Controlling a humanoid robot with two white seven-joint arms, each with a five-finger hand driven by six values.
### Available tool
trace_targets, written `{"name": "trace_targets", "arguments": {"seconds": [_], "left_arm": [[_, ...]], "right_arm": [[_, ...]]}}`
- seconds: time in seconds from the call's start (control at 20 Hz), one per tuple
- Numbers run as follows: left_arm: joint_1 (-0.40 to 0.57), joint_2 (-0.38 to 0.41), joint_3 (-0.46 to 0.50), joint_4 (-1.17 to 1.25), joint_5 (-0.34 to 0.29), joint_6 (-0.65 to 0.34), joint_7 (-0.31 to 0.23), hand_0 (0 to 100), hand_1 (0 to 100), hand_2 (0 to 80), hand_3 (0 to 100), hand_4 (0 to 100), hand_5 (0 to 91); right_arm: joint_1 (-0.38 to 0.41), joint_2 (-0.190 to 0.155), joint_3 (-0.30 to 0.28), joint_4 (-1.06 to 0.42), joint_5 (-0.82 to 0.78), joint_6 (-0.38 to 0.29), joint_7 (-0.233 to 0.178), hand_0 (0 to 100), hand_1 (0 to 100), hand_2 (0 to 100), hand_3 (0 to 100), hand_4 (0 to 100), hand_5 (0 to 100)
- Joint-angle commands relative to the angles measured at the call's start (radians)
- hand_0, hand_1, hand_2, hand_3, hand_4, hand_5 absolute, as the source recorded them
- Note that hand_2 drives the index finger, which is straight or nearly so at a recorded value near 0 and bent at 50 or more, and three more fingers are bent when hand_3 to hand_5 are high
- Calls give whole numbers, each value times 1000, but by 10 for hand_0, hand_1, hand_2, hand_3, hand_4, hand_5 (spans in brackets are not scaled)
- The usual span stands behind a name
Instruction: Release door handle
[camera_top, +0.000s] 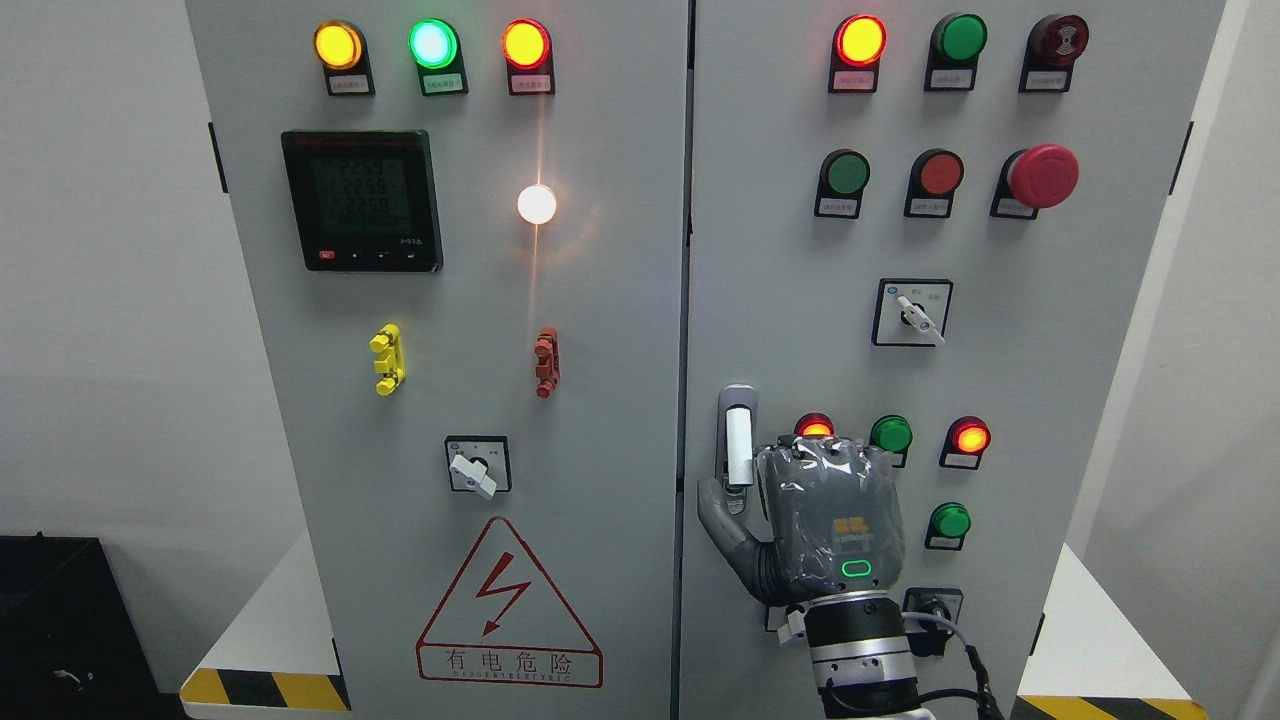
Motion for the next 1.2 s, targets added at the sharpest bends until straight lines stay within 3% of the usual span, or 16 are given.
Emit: {"name": "trace_targets", "arguments": {"seconds": [0.0,1.15], "left_arm": [[17,0,0,0,1,-1,0,120,556,0,0,0,0],[17,0,0,0,1,-1,0,120,556,0,0,0,0]], "right_arm": [[-2,0,-7,8,0,1,-7,439,328,1000,1000,1000,1000],[-23,1,-11,25,0,16,-9,468,355,1000,1000,1000,1000]]}}
